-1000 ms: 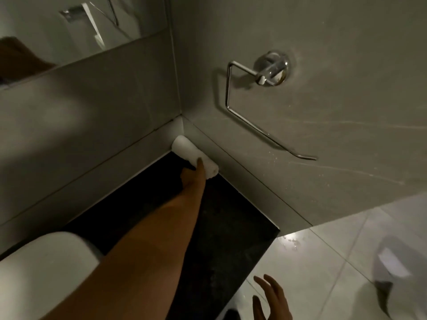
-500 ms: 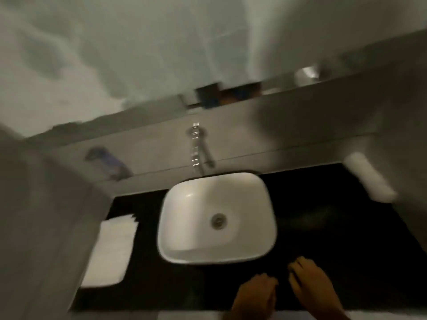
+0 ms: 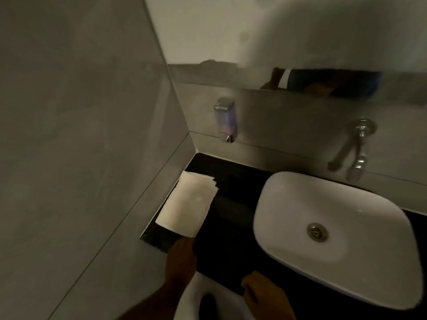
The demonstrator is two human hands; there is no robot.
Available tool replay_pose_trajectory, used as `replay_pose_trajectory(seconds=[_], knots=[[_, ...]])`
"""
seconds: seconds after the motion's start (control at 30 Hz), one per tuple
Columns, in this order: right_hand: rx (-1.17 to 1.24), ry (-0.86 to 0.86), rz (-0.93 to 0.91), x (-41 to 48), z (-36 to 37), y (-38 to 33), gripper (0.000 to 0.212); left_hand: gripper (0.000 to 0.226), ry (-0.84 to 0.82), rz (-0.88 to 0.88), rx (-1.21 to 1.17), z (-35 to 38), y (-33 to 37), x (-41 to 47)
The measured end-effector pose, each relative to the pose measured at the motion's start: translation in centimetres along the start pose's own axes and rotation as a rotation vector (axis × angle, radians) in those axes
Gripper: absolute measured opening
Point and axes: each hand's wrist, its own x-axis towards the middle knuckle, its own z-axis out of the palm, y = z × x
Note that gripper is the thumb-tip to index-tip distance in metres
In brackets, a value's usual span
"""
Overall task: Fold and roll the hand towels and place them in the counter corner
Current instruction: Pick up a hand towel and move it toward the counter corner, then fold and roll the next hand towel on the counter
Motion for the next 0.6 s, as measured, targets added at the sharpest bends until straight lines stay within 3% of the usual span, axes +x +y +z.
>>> replay_pose_trajectory(seconds=[0.13,0.2,0.33,0.43,0.53,0.6], knots=[[-0.058,-0.051,0.018,9.8,3.4,-6.6,0.03,0.086,-0.072,0.059,0.194,0.2,-8.3,7.6],[-0.101,-0.064,0.051,13.3,4.0,-8.2,0.038,0.092,-0.127,0.139,0.24,0.4,-10.1,10.3],[-0.138,-0.123,0.163,18.0,5.7,-10.8,0.059,0.07,-0.231,0.243,0.203,0.8,-11.9,13.7],[-0.203,-0.098,0.142,19.7,6.6,-11.7,0.07,0.062,-0.183,0.358,0.14,1.0,-12.1,14.1],[-0.269,-0.069,0.075,19.9,7.4,-11.6,0.068,0.058,-0.201,0.409,-0.02,0.4,-10.0,12.9],[-0.277,-0.041,0.036,19.7,7.7,-11.1,0.059,0.042,-0.247,0.461,-0.098,0.0,-7.5,11.4]])
